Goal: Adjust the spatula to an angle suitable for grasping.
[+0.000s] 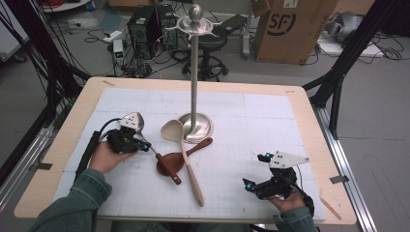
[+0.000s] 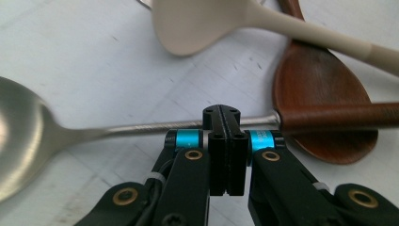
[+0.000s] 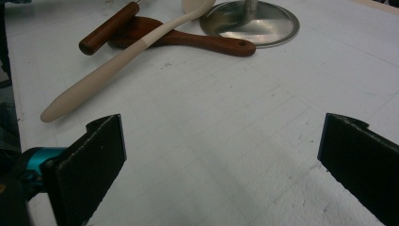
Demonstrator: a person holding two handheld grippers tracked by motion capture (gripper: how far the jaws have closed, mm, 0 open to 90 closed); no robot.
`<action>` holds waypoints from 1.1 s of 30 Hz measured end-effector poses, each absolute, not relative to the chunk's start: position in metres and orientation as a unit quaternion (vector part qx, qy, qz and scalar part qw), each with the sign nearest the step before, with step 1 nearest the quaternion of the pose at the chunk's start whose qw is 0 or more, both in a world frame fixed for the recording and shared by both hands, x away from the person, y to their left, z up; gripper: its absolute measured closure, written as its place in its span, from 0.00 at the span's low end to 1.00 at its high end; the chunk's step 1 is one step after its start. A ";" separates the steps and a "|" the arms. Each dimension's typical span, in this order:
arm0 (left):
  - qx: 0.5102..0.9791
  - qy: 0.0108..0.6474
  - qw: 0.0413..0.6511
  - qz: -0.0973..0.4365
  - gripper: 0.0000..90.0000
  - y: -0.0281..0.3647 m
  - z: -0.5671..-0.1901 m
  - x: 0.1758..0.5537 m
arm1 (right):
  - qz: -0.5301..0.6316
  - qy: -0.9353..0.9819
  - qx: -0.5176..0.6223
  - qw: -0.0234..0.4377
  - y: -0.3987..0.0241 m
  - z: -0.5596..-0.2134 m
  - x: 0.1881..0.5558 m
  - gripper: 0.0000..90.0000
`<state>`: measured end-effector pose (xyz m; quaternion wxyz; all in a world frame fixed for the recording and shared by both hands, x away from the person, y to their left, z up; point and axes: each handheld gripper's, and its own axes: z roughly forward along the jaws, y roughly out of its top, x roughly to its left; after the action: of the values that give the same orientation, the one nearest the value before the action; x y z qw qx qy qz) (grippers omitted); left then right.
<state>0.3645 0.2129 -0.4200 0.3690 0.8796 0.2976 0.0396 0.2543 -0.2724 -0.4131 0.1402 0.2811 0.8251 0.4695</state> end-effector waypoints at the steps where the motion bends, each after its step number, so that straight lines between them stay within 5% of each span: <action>1: 0.882 0.295 0.366 0.037 1.00 0.213 -0.421 0.363 | 0.470 0.825 0.281 0.140 -0.272 -0.413 0.254 0.00; 33: 0.882 0.275 0.382 0.022 1.00 0.193 -0.423 0.367 | 0.470 0.827 0.279 0.133 -0.270 -0.414 0.255 0.00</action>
<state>0.3669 0.1927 -0.4227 0.3823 0.8818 0.2754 0.0219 0.2553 -0.2702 -0.4144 0.1330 0.2794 0.8266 0.4702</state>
